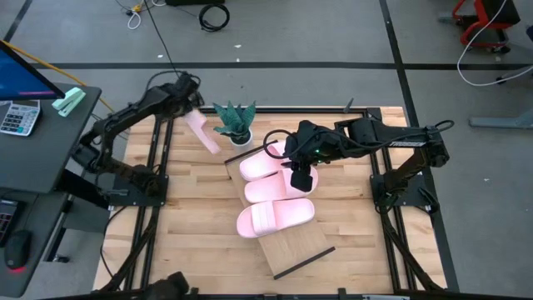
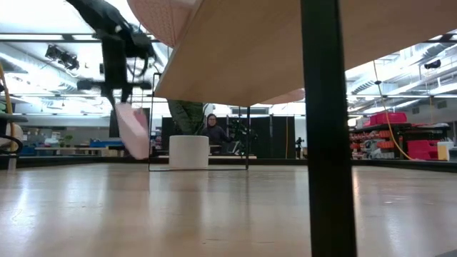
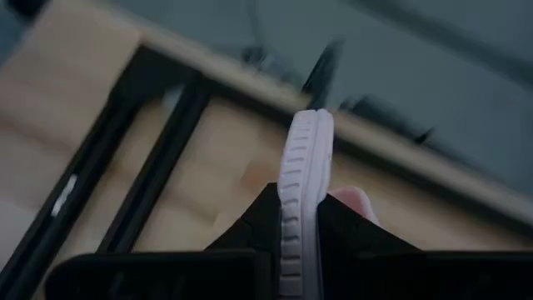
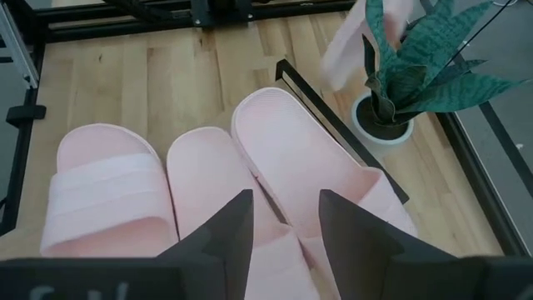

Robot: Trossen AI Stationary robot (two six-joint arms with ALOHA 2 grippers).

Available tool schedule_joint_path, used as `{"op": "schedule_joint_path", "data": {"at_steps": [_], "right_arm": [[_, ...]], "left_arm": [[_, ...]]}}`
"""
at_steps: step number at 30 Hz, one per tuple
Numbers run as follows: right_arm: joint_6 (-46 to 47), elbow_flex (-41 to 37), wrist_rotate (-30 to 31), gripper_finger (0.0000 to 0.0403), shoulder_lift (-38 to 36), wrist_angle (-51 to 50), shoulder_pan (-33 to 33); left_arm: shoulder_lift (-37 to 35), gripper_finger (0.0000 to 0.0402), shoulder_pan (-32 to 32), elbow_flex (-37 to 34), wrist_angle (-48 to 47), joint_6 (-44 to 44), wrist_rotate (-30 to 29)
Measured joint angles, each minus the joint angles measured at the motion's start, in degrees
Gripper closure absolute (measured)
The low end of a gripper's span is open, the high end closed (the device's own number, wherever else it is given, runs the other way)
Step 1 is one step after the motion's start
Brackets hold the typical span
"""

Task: Pick and place slides into the shelf
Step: Put the pink slipper on the shelf

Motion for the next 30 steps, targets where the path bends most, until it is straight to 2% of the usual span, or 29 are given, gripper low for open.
{"op": "schedule_joint_path", "data": {"at_steps": [3,7,14,19,24,30], "right_arm": [[0.00,0.00,-0.02,0.0261,0.00,0.00,0.00],[0.00,0.00,-0.02,0.0261,0.00,0.00,0.00],[1.02,0.00,-0.02,0.0261,0.00,-0.19,0.00],[3.38,-0.02,0.15,0.0261,0.00,-1.30,0.00],[4.50,-0.02,2.87,0.0261,0.00,-4.30,0.00],[4.62,-0.02,3.30,0.0261,0.00,-5.27,0.21]], "left_arm": [[-4.42,0.0356,-0.05,0.04,2.81,2.04,-3.16],[-9.98,0.0356,-0.15,0.04,7.01,5.59,-4.34],[-19.40,0.0356,-1.83,0.04,12.59,1.86,-6.51],[-25.17,0.0356,-6.32,0.08,13.58,-4.83,-12.98],[-28.99,0.0356,-13.10,0.08,13.93,-8.67,-20.48],[-30.97,0.0356,-20.73,0.08,16.08,-2.68,-32.43]]}}
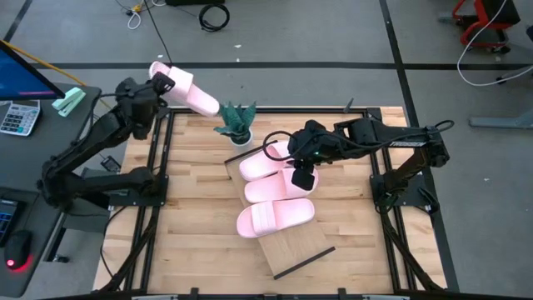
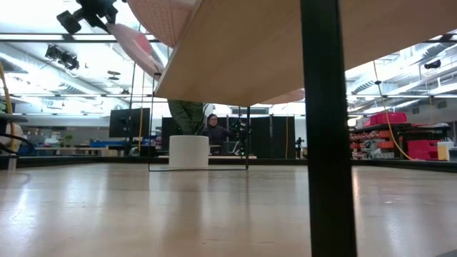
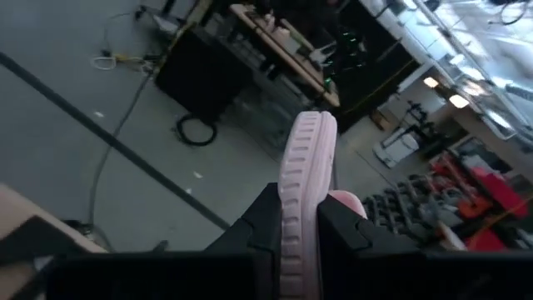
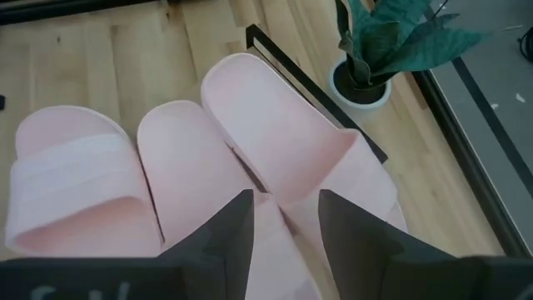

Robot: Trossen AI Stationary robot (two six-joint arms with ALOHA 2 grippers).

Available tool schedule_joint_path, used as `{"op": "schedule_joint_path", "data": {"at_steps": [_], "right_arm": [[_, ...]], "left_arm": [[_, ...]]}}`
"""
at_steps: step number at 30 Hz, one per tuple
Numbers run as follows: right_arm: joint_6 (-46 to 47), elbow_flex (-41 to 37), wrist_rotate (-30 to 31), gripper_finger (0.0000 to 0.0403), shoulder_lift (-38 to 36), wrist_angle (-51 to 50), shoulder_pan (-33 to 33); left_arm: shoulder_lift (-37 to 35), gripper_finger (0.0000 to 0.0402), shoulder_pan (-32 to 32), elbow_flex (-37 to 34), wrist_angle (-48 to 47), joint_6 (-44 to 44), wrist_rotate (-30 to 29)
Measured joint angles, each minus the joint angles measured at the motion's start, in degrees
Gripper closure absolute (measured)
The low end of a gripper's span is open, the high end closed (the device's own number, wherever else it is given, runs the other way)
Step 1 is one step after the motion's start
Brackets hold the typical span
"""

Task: Pick and place slides into the shelf
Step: Put the pink slipper on the shelf

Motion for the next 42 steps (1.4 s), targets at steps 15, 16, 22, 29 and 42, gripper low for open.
{"op": "schedule_joint_path", "data": {"at_steps": [15,16,22,29,42], "right_arm": [[-0.14,-0.02,3.47,0.0261,-0.78,-4.26,5.92],[-0.23,-0.02,5.03,0.0261,-1.10,-4.16,6.71],[-0.12,-0.02,11.77,0.0266,-3.36,-1.49,11.99],[0.29,0.00,14.05,0.0282,-5.63,3.24,20.27],[21.92,0.04,25.04,0.0315,-6.35,3.38,35.29]], "left_arm": [[3.80,0.0357,-37.04,0.00,10.76,-4.56,-27.88],[4.56,0.0357,-39.61,0.00,12.18,-4.17,-29.85],[11.19,0.0357,-49.99,0.02,24.84,-0.28,-32.41],[20.49,0.0357,-55.30,-0.02,37.78,1.74,-32.53],[26.58,0.0357,-68.87,-0.02,49.68,2.12,-32.60]]}}
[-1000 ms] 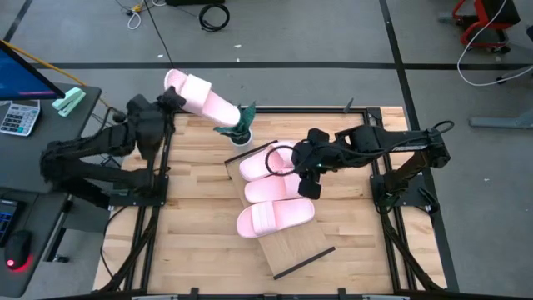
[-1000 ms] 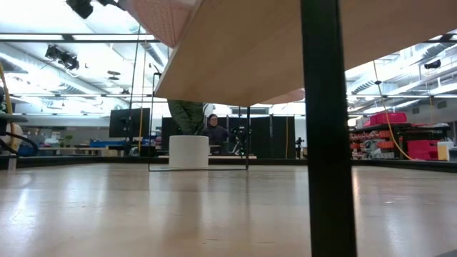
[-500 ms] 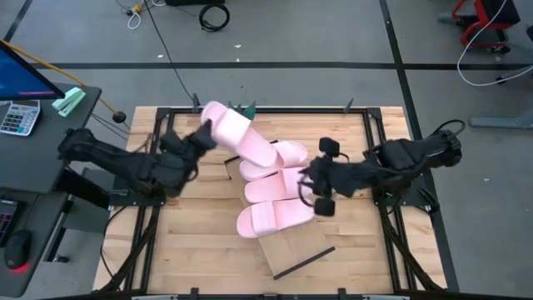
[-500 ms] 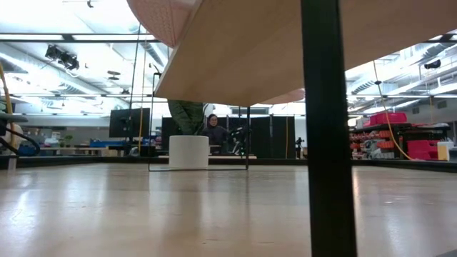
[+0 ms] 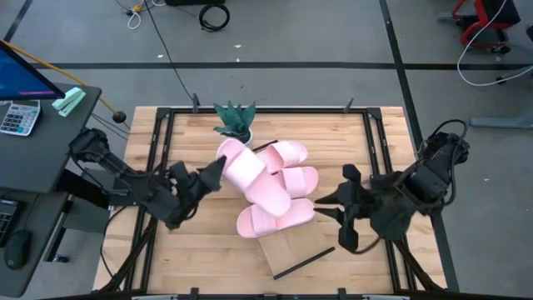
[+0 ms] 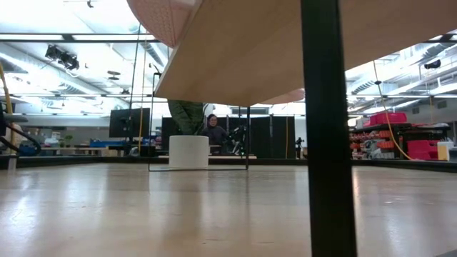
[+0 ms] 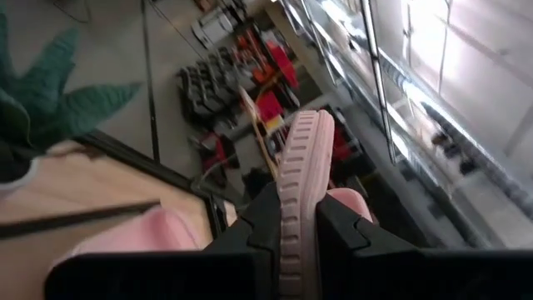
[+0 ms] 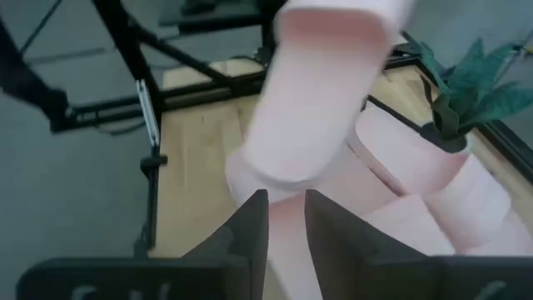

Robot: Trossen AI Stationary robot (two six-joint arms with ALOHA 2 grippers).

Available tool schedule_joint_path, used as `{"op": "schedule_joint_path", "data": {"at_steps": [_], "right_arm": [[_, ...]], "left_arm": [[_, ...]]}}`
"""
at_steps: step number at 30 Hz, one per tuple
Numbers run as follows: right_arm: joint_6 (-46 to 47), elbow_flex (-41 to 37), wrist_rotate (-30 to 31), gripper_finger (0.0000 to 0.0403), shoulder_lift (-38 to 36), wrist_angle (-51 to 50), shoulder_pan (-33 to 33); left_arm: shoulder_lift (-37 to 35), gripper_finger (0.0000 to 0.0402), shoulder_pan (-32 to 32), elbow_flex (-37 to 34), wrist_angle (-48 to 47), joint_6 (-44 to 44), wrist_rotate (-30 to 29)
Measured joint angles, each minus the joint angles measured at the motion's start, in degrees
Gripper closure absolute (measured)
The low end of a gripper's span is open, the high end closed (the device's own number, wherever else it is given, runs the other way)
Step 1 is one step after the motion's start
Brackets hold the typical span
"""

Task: Pick and place slides into the shelf
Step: Put the pink slipper on the shelf

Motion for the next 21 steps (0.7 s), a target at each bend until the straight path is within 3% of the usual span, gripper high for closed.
{"op": "schedule_joint_path", "data": {"at_steps": [4,7,17,21], "right_arm": [[3.62,0.00,4.72,0.0319,1.17,2.18,2.88],[-0.66,0.00,5.00,0.0320,2.67,5.47,4.71],[-42.05,0.00,5.39,0.0307,6.85,9.18,5.55],[-61.22,0.00,10.80,0.0274,7.18,8.92,4.67]], "left_arm": [[1.87,0.0357,-1.88,0.00,1.46,0.89,0.01],[3.40,0.0357,-1.51,0.00,4.81,0.89,-0.03],[4.14,0.0357,2.17,0.00,14.33,0.91,-0.04],[4.14,0.0357,2.57,0.00,16.08,-0.92,0.04]]}}
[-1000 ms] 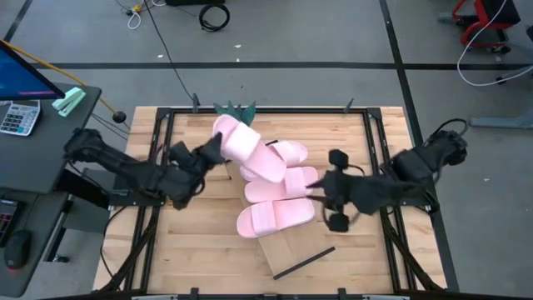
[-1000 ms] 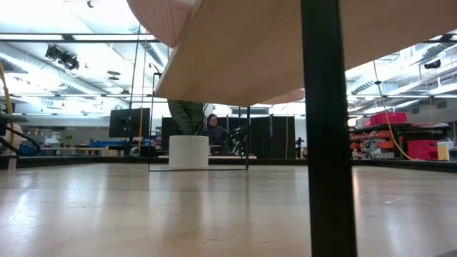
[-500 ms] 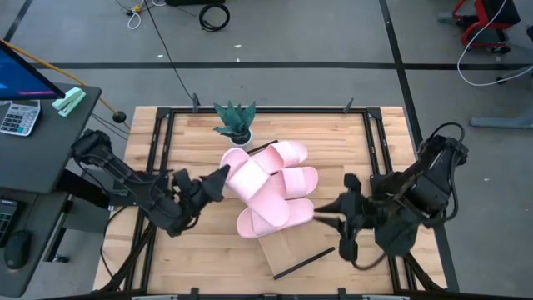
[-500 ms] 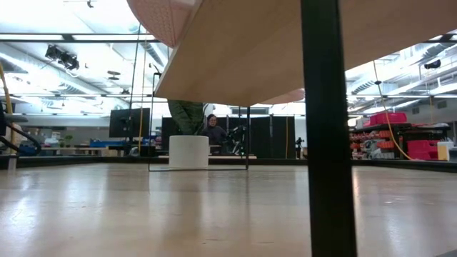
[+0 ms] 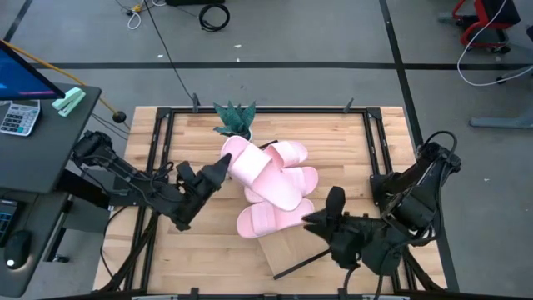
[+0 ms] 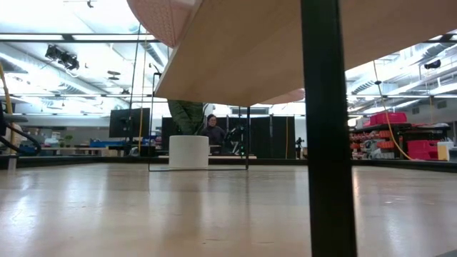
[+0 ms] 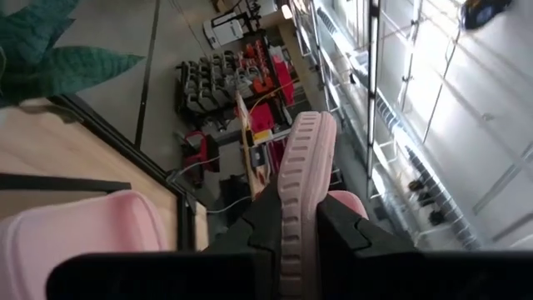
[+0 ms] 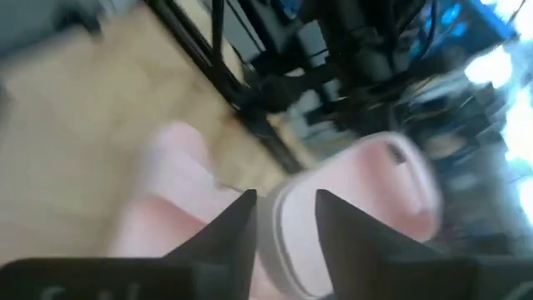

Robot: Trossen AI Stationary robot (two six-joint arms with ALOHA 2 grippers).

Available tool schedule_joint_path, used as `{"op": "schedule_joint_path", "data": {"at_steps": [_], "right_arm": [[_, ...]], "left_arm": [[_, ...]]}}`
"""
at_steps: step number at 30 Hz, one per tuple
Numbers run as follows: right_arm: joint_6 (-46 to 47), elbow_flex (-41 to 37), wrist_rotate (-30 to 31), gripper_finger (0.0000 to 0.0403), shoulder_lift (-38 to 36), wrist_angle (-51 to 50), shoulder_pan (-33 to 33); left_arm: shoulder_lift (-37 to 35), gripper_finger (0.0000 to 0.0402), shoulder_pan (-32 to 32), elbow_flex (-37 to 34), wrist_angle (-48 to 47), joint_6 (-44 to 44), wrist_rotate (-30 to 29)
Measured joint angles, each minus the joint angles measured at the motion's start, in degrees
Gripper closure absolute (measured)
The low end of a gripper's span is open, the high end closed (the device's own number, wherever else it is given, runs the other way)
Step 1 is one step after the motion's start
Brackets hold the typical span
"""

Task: Pick and place slides into the shelf
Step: Put the pink slipper on the shelf

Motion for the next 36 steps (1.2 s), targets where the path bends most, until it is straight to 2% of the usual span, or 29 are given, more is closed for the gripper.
{"op": "schedule_joint_path", "data": {"at_steps": [4,12,16,21,29,36], "right_arm": [[-12.59,0.00,2.66,0.0229,0.00,-0.24,-1.60],[-15.23,0.00,1.67,0.0137,0.00,-1.63,-6.37],[-16.62,0.00,0.58,0.0113,0.00,-3.23,-7.94],[-16.88,0.00,-1.65,0.0110,0.02,-4.13,-9.49],[-17.91,0.00,-3.41,0.0128,0.00,-4.20,-9.26],[-18.09,0.00,-2.22,0.0144,0.01,-4.19,-9.82]], "left_arm": [[0.00,0.0357,0.18,0.00,1.31,-1.40,0.01],[0.00,0.0357,0.22,0.00,3.10,-1.38,-0.01],[0.00,0.0357,0.28,0.00,3.96,-1.38,-0.10],[0.00,0.0357,0.28,0.00,4.76,-1.36,-0.26],[-0.17,0.0357,0.62,0.00,5.34,-1.45,-0.01],[-0.17,0.0357,0.81,0.00,5.29,-1.45,-0.01]]}}
